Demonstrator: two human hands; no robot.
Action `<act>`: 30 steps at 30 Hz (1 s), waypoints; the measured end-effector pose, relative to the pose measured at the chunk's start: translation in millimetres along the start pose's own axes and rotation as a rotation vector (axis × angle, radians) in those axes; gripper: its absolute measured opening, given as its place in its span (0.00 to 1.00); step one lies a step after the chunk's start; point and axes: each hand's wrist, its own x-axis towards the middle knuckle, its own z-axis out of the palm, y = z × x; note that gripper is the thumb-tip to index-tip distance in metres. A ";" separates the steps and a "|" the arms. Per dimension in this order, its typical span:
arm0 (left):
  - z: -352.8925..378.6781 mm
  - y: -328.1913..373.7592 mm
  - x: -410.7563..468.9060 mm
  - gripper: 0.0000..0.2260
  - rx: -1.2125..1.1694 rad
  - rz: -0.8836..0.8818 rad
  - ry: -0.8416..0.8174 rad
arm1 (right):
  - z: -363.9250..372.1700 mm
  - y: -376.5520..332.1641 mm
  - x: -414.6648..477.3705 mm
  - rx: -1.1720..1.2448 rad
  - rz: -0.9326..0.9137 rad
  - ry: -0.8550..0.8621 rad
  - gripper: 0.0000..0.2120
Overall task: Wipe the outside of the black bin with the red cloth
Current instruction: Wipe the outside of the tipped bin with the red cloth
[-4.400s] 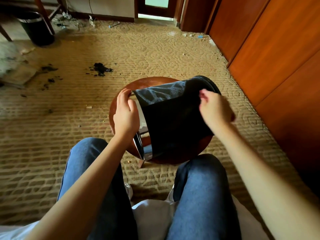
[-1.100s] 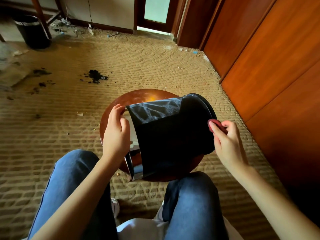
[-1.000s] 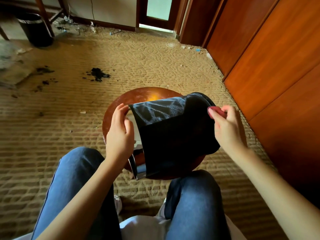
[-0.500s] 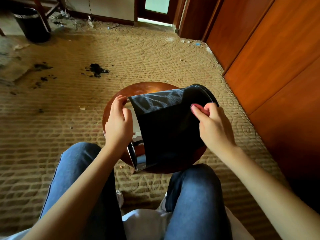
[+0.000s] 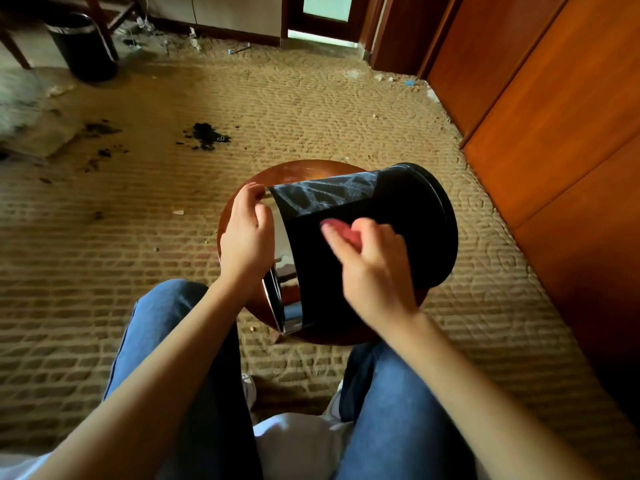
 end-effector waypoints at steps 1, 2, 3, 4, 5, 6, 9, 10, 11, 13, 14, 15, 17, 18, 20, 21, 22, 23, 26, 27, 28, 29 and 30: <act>0.0 -0.7 -0.3 0.21 -0.005 -0.002 0.000 | -3.2 20.5 7.2 -0.035 0.114 0.034 0.07; 0.6 -1.0 -1.5 0.21 -0.013 0.002 0.002 | -5.4 44.2 13.9 -0.083 0.274 0.053 0.05; 1.9 -1.1 -3.8 0.21 -0.025 0.012 0.006 | -8.8 65.0 19.4 -0.135 0.405 0.063 0.06; 3.3 -0.4 -7.0 0.22 -0.041 0.020 0.010 | -11.3 76.2 21.6 -0.163 0.471 0.062 0.08; 4.5 -0.7 -9.4 0.22 -0.055 0.023 0.014 | -10.9 76.4 22.9 -0.165 0.515 0.072 0.10; 5.2 -0.1 -10.7 0.23 -0.068 0.025 0.014 | -11.0 62.4 24.9 -0.174 0.526 0.075 0.11; 5.2 -1.0 -7.3 0.24 -0.104 0.006 0.017 | 1.8 -13.3 18.7 -0.044 0.337 0.034 0.12; 4.8 -1.0 -6.3 0.24 -0.100 0.007 0.016 | 7.7 -40.8 11.9 -0.025 0.221 -0.007 0.15; 3.9 -1.4 -6.2 0.24 -0.092 0.014 0.017 | 12.1 -59.6 6.4 0.000 0.123 -0.030 0.15; 2.8 -2.0 -8.9 0.24 -0.072 0.037 0.016 | 11.7 -61.0 1.1 0.045 0.013 -0.033 0.09; 2.5 -1.6 -10.9 0.24 -0.061 0.051 0.014 | 5.2 -49.2 2.6 0.070 0.045 -0.059 0.06; 2.6 -2.3 -12.1 0.24 -0.053 0.061 0.012 | 0.2 -26.7 3.4 0.072 0.114 -0.046 0.08; 3.2 -2.4 -14.8 0.23 -0.059 0.064 0.012 | -7.8 34.2 5.1 -0.121 0.279 0.021 0.13; 3.9 -1.9 -16.6 0.23 -0.071 0.064 0.013 | -13.4 59.0 5.9 -0.143 0.429 0.018 0.12; 5.4 -0.1 -20.3 0.24 -0.096 0.063 0.010 | -19.2 72.9 8.2 -0.205 0.552 0.010 0.13; 6.0 0.9 -21.5 0.24 -0.100 0.062 0.009 | -15.3 61.8 7.3 -0.232 0.495 0.014 0.16; 6.4 1.5 -21.4 0.24 -0.101 0.059 0.011 | -8.6 42.6 5.0 -0.234 0.422 0.002 0.17; 6.3 1.3 -20.0 0.24 -0.099 0.055 0.017 | -2.3 16.7 3.1 -0.200 0.345 0.002 0.17; 4.2 -0.8 -13.5 0.24 -0.068 0.063 0.017 | 9.9 -57.7 -2.6 -0.043 0.090 -0.029 0.15; 3.7 -1.7 -12.9 0.24 -0.058 0.072 0.014 | 10.1 -65.4 -2.8 0.000 0.029 -0.049 0.15; 3.5 -2.2 -13.1 0.24 -0.051 0.078 0.014 | 7.3 -60.6 -1.4 0.041 -0.007 -0.073 0.17; 3.5 -2.7 -13.5 0.24 -0.045 0.080 0.017 | 3.3 -46.2 -0.3 0.066 -0.005 -0.104 0.19; 3.9 -2.8 -13.5 0.24 -0.043 0.078 0.023 | -2.8 -27.1 0.8 0.063 0.034 -0.128 0.20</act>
